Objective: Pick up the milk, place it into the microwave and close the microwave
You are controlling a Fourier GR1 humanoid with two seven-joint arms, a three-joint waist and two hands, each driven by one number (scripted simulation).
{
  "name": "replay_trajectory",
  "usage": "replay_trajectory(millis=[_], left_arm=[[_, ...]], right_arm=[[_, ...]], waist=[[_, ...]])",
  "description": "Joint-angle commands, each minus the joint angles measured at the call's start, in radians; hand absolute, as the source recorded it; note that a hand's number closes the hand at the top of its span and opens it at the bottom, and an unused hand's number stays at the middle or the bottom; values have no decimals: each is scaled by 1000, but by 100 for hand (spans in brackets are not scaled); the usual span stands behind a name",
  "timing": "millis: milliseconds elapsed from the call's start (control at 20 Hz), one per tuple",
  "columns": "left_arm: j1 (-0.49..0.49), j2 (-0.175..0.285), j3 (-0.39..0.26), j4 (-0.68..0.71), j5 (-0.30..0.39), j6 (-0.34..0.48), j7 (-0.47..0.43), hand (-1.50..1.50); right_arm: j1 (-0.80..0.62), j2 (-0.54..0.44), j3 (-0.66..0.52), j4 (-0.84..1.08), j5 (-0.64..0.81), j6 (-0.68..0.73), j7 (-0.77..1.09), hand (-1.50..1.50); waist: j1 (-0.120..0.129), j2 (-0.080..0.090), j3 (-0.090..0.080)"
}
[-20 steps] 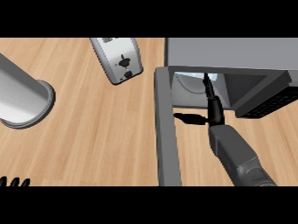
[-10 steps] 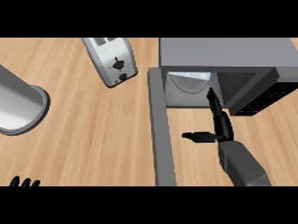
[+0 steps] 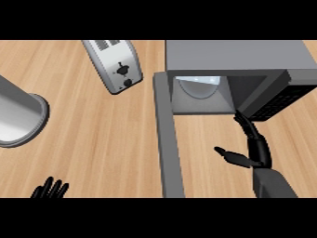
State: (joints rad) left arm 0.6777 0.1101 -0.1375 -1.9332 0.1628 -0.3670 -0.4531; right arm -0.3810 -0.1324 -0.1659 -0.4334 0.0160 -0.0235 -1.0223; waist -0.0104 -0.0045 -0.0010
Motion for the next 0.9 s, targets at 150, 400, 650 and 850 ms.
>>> replay_trajectory(millis=[150, 400, 650, 850], left_arm=[[-89, 2, -135, -18, -137, 12, 123, -150], [-235, -5, -150, 146, -276, 32, 34, 150], [-365, -74, -172, 262, -279, 68, 95, 150], [-469, -108, -195, 346, -322, 240, 112, 150]], right_arm=[[173, -76, 4, -191, -43, 99, 30, 150], [254, -140, -41, -259, -105, 153, 35, -150], [339, -187, -80, -306, -180, 262, 46, -150], [351, -234, -102, -278, -179, 269, 12, -150]], waist=[[-10, -1, 0], [-1, 2, 0], [4, 4, 1], [8, 5, 1]])
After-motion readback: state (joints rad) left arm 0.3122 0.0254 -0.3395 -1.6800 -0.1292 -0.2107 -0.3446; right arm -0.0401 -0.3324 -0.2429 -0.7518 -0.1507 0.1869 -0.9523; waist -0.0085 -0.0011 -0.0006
